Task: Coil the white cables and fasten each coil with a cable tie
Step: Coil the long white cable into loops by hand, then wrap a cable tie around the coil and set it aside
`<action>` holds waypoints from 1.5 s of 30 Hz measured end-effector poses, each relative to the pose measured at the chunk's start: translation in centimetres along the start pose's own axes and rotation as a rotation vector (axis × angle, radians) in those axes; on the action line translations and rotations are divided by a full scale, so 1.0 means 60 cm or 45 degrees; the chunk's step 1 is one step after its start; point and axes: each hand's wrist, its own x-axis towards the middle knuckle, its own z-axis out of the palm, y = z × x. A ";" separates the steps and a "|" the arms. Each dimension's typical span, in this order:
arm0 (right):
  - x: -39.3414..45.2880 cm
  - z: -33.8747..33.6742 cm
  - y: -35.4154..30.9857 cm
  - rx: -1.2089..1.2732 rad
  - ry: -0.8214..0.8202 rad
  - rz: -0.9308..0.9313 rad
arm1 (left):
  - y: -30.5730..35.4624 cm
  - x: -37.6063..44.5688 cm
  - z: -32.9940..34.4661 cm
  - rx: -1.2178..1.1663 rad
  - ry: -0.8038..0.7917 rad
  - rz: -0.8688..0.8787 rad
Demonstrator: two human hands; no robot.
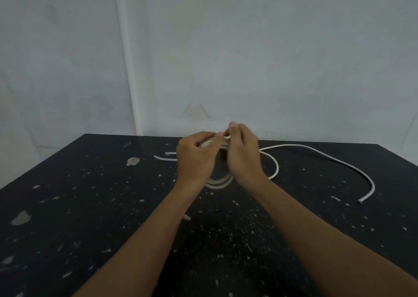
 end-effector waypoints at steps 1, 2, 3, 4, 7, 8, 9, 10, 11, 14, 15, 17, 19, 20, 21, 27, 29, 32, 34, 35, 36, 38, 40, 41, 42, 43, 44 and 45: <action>0.003 0.020 0.005 0.008 -0.030 0.047 | -0.011 0.007 -0.015 0.010 0.041 -0.040; 0.006 0.038 0.009 0.035 -0.050 0.110 | -0.022 0.012 -0.029 0.003 0.086 -0.078; 0.008 0.054 0.014 0.073 -0.056 0.183 | -0.031 0.015 -0.043 -0.016 0.139 -0.112; 0.012 0.070 0.021 0.106 -0.056 0.258 | -0.039 0.019 -0.055 -0.033 0.198 -0.144; 0.024 0.108 0.069 0.086 -0.063 0.432 | -0.054 0.028 -0.087 -0.053 0.338 -0.218; 0.028 0.120 0.088 -0.031 -0.131 0.423 | -0.058 0.030 -0.096 -0.058 0.370 -0.227; 0.031 0.132 0.107 -0.217 -0.245 0.383 | -0.062 0.032 -0.105 -0.055 0.389 -0.231; 0.033 0.143 0.120 -0.412 -0.374 0.328 | -0.066 0.034 -0.112 -0.045 0.402 -0.235; 0.034 0.153 0.127 -0.585 -0.479 0.290 | -0.070 0.034 -0.118 -0.028 0.411 -0.235; 0.043 0.172 0.129 -0.924 -0.645 0.216 | -0.078 0.034 -0.128 0.005 0.416 -0.216; 0.046 0.175 0.130 -0.987 -0.686 0.199 | -0.077 0.033 -0.129 0.003 0.413 -0.217; 0.052 0.170 0.134 -0.970 -0.686 0.197 | -0.074 0.031 -0.129 -0.002 0.400 -0.227; 0.054 0.147 0.135 -0.821 -0.557 0.212 | -0.071 0.026 -0.123 -0.017 0.383 -0.260; 0.055 0.127 0.132 -0.724 -0.454 0.206 | -0.068 0.023 -0.118 -0.035 0.368 -0.285; 0.054 0.104 0.126 -0.626 -0.345 0.178 | -0.065 0.019 -0.111 -0.054 0.340 -0.305; 0.003 -0.047 0.042 -0.103 -0.017 -0.092 | -0.054 -0.016 -0.052 0.002 0.080 -0.225; -0.019 -0.076 0.032 -0.201 0.084 -0.302 | -0.055 -0.031 -0.036 0.070 0.057 -0.134; -0.048 -0.089 0.045 -0.281 0.152 -0.497 | -0.050 -0.053 -0.017 0.158 0.009 0.001; -0.071 -0.085 0.070 -0.350 0.125 -0.624 | -0.047 -0.062 -0.009 0.162 0.016 0.025; -0.082 -0.081 0.082 -0.385 0.099 -0.674 | -0.047 -0.065 -0.006 0.161 0.038 0.032; -0.089 -0.079 0.091 -0.387 0.069 -0.692 | -0.048 -0.065 -0.004 0.164 0.060 0.044; -0.093 -0.079 0.098 -0.332 0.041 -0.667 | -0.051 -0.066 -0.004 0.200 0.094 0.082; -0.094 -0.081 0.092 -0.273 0.045 -0.608 | -0.050 -0.066 -0.008 0.214 0.129 0.088; -0.095 -0.081 0.089 -0.242 0.038 -0.571 | -0.046 -0.068 -0.010 0.206 0.135 0.072; -0.096 -0.081 0.085 -0.216 0.028 -0.540 | -0.046 -0.069 -0.011 0.197 0.122 0.061; -0.098 -0.080 0.083 -0.194 0.021 -0.512 | -0.046 -0.069 -0.011 0.194 0.085 0.077; -0.100 -0.080 0.080 -0.166 0.015 -0.482 | -0.047 -0.070 -0.011 0.201 0.040 0.109; -0.101 -0.079 0.078 -0.133 0.008 -0.449 | -0.047 -0.072 -0.010 0.212 -0.005 0.138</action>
